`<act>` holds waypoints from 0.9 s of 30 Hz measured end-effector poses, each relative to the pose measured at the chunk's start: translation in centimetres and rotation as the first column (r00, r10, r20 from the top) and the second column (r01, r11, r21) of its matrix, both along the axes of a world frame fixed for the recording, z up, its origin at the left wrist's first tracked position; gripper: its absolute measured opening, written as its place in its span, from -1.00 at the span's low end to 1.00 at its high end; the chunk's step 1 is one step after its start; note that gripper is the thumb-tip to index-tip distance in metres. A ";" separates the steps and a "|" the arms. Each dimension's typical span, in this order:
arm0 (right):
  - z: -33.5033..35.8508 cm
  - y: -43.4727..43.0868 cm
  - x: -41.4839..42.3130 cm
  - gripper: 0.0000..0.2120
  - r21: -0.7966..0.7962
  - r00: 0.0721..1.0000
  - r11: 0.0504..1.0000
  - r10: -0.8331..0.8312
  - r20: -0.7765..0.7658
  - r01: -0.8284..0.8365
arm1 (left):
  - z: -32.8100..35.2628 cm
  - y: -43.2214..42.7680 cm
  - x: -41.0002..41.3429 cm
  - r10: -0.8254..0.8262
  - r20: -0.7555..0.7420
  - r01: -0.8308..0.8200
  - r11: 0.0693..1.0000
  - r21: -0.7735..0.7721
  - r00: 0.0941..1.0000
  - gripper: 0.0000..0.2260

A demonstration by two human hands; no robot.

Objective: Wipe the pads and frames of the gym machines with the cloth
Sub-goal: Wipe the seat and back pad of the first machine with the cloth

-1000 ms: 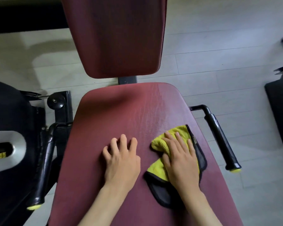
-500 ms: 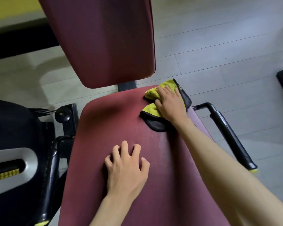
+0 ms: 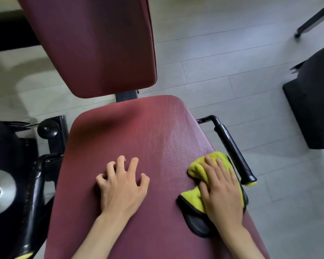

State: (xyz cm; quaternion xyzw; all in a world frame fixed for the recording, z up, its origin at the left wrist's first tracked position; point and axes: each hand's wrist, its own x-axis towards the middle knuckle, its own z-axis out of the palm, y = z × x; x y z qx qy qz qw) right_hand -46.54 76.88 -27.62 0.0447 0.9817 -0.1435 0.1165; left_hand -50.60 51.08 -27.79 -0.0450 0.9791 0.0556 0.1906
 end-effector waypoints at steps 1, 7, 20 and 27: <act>-1.0 -0.4 -2.1 -0.52 0.012 0.999 0.999 0.033 -0.003 -0.033 | -0.1 0.1 0.0 -0.002 -0.004 0.002 1.000 -0.005 1.000 -0.52; -8.0 -4.7 -19.6 -0.47 -0.020 0.996 0.997 0.074 0.041 -0.074 | -0.5 -0.1 0.0 0.003 -0.018 -0.003 1.000 -0.009 1.000 -0.54; -4.7 -3.7 -10.0 -0.58 -0.044 0.997 0.997 -0.070 -0.033 0.068 | -0.2 -1.9 -1.7 0.094 0.092 -0.109 0.980 0.166 0.991 -0.75; -0.6 -5.6 0.5 -0.56 -0.080 0.991 0.993 -0.099 -0.093 0.092 | 0.3 -6.0 -2.3 -0.082 0.067 0.054 0.935 0.352 0.994 -0.81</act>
